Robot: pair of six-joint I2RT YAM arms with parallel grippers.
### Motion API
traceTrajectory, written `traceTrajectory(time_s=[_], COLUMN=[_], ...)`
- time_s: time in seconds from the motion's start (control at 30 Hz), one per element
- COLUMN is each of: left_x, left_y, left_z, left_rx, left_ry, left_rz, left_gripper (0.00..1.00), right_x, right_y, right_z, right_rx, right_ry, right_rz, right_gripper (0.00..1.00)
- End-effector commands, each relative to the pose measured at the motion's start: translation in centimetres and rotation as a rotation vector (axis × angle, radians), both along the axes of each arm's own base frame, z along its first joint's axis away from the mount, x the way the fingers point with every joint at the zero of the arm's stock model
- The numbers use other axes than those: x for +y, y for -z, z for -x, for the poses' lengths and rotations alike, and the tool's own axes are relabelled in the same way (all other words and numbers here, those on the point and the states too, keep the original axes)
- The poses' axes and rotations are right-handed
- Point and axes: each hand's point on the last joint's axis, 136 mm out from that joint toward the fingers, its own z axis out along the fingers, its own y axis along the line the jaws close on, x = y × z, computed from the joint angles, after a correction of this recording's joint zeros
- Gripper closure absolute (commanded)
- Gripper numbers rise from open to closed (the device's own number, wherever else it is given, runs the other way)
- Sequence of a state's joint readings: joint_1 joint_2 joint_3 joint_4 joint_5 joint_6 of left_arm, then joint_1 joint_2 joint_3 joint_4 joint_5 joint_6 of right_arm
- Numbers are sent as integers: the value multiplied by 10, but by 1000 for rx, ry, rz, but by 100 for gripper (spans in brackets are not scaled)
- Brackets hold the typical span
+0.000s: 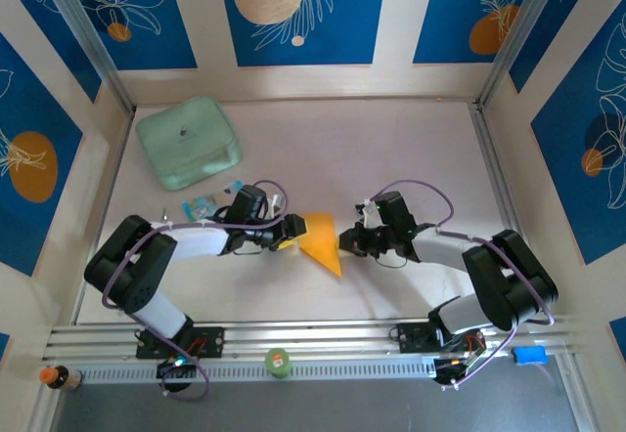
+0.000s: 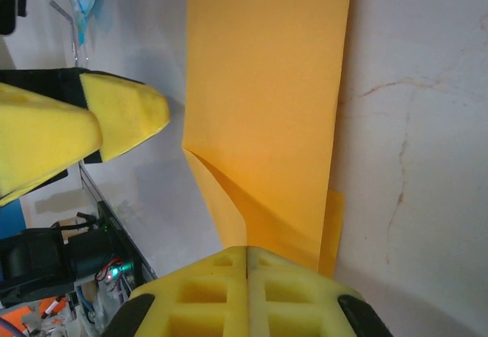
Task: Fold a paper plane with a square sheet of paper (pick it up from the middle)
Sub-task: Fourth fold the wing at the center of the table.
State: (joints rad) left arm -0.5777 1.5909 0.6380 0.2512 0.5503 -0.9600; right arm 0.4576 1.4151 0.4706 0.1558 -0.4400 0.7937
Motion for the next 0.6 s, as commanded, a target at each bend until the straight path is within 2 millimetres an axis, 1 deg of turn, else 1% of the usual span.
traceTrajectory(time_s=[0.0, 0.23, 0.43, 0.57], left_x=[-6, -10, -16, -18], left_y=[-4, 2, 2, 6], left_z=[-8, -12, -17, -18], left_rx=[-4, 19, 26, 43], left_ry=[11, 6, 5, 5], left_rz=[27, 37, 68, 73], left_gripper=[37, 37, 42, 45], right_x=[0, -3, -3, -3], right_y=[-8, -10, -11, -11], right_z=[4, 5, 5, 5], right_rx=[-8, -12, -14, -15], right_ry=[-9, -5, -5, -6], right_rz=[-61, -76, -91, -94], right_gripper=[96, 96, 96, 97])
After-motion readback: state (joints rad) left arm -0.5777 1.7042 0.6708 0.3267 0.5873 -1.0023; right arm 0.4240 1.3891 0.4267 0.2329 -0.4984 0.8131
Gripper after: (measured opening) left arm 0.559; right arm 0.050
